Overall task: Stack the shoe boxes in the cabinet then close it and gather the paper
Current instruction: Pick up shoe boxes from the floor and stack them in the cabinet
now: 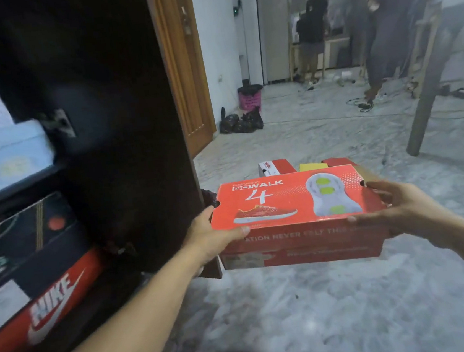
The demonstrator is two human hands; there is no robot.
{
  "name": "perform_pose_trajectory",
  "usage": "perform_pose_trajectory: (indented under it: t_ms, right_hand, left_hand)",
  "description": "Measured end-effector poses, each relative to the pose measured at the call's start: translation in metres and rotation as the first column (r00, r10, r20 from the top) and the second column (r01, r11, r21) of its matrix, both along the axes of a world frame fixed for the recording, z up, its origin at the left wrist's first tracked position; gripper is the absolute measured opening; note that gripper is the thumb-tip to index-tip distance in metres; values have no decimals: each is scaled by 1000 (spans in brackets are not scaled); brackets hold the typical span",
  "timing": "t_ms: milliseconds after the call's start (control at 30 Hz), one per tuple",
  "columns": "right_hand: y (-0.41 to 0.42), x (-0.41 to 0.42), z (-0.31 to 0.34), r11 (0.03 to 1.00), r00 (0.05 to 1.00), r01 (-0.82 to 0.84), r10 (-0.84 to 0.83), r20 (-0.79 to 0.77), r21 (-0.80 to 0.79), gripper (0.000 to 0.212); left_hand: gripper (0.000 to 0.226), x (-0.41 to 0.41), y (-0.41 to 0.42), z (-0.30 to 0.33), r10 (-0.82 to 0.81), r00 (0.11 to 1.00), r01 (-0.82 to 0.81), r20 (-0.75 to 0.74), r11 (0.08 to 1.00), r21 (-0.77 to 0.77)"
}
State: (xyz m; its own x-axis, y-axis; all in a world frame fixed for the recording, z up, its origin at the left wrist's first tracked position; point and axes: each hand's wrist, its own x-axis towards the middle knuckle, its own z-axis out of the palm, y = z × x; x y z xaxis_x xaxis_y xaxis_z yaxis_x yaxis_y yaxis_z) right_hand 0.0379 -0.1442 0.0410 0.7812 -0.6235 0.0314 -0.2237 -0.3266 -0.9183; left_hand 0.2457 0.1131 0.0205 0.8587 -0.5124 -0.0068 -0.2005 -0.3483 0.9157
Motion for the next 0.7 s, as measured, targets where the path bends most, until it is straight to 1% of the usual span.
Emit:
perform_pose_trajectory:
  t_ms: [100,200,233,267,367,400,433,533,600,700]
  right_hand:
    - [19,-11,28,1000,1000,1,-1,22,-23,77]
    - [42,-19,55,999,999,11,-9,45,-51,61]
    - [49,-22,64,998,999,15,-11,53,-65,60]
    - [58,-22,72,997,998,9,-4,59,-74,65]
    - [87,-21,95,997,995,-32,38,91,-66,95]
    - [99,-19,104,996,993,-49,57,107,-69,98]
    - [110,-16,112,996,989,-66,74,126,-65,97]
    - [143,2,138,991,981,-117,126,146,-69,87]
    - [164,19,153,983,976,-158,170,140,-91,73]
    - [202,47,173,966,953,-219,242,181,-135,48]
  left_hand:
    - [42,-15,24,29,4,1000,-4,12,1000,-15]
    - [41,-28,50,56,16,999,-15,33,999,-34]
    - [44,-32,59,64,23,999,-21,43,999,-37]
    - [44,-36,69,73,36,998,-33,52,998,-46]
    - [39,-48,101,100,88,994,-83,72,995,-63]
    - [40,-51,113,108,108,991,-102,76,992,-69]
    - [43,-53,125,117,129,988,-123,83,990,-74]
    - [50,-54,164,144,212,970,-204,115,976,-75]
    - [49,-51,193,162,269,955,-260,122,962,-81]
    - [48,-42,234,188,367,925,-354,101,927,-126]
